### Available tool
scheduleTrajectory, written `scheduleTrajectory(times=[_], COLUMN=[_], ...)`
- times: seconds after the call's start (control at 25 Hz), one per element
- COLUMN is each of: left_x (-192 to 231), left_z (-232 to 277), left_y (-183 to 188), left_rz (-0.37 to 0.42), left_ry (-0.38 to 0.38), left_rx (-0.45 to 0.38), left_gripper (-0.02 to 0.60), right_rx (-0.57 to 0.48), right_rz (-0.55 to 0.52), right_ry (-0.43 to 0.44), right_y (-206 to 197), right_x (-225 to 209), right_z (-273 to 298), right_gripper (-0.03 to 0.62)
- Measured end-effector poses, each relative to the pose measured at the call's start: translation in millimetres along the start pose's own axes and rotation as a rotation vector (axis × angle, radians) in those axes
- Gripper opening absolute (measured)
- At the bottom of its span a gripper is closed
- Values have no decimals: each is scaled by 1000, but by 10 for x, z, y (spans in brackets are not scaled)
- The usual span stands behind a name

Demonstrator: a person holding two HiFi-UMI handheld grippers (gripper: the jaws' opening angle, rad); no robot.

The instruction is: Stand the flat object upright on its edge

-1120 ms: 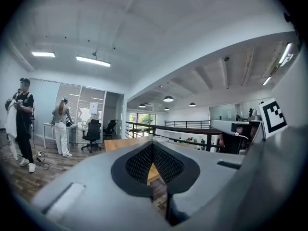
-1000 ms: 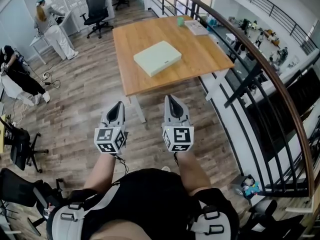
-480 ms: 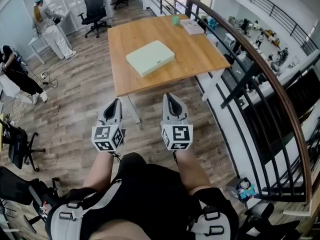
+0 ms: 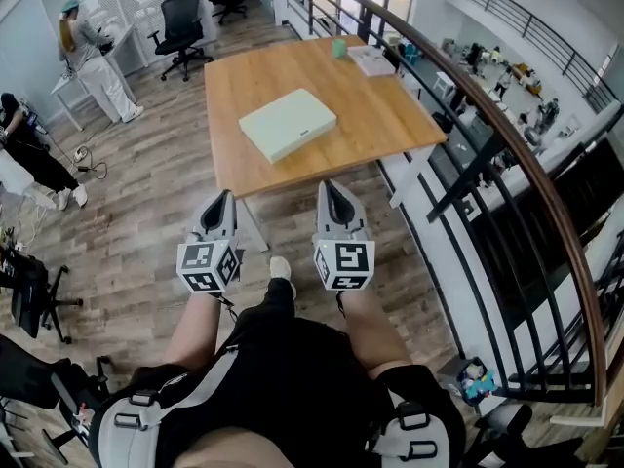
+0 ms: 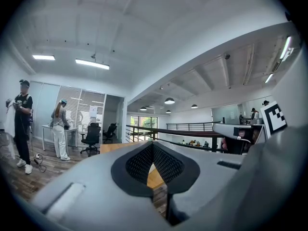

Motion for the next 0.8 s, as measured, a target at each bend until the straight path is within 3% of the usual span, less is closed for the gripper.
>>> scheduleTrajectory(times=[0.36,0.8], left_x=[226,685], left_z=[720,1964], left_y=[34,300], left_rz=[-36,-47], left_ry=[-33,-81], left_rx=[-9,35], left_gripper=[5,4], right_rx=[17,91], right_rz=[-32,-55], right_ry=[-24,-38], right_y=[-43,-61], right_x=[-217,-574], right_z=[596,1844], right_gripper=[6,6])
Point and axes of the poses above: the fingertips, and each gripper's own axes: z forward along the fingers, x to its left, y out of its top, the point moved 1 cm from there along -z, backward along the fingers, and after that the axes turned 13 degrees about x, right-handed, at the moved point
